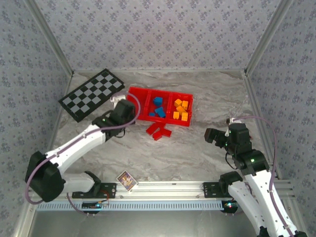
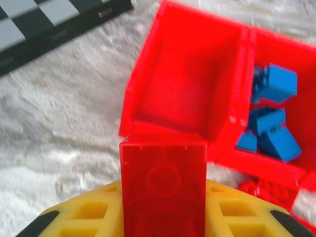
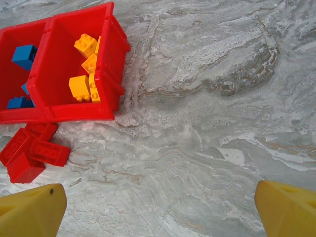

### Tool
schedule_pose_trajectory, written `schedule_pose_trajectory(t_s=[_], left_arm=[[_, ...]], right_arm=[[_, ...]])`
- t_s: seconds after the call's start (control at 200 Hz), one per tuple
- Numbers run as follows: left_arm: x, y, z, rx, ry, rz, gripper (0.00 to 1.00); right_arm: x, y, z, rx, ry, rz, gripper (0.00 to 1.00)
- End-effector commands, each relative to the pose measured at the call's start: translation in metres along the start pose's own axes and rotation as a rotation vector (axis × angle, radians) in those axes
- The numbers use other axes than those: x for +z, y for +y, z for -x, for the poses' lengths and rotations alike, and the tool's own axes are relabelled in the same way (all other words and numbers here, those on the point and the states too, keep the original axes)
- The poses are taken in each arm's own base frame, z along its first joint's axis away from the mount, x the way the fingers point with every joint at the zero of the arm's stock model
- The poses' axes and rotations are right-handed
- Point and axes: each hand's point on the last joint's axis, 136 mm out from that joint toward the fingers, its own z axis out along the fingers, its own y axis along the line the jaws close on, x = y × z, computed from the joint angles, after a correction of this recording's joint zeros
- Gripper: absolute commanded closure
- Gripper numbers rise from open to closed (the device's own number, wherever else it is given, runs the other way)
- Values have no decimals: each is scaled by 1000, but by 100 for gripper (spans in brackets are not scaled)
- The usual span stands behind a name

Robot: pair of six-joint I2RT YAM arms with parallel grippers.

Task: Sort the legos into containers by color
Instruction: Place the lego in the container.

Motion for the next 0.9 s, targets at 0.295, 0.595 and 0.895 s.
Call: schedule_pose_trajectory(t_s=[0.295,0.595,0.895], left_arm=[[94,-46,49,57,78,-76,68],[133,-53,49,76,134,-38,41],[96,-41,35,31,116,-88,0]], right_arm=[[0,0,3,10,-10,0,0],[0,-1,2,10,-8,-1,0],[1,-1,2,12,-4,-5,0]])
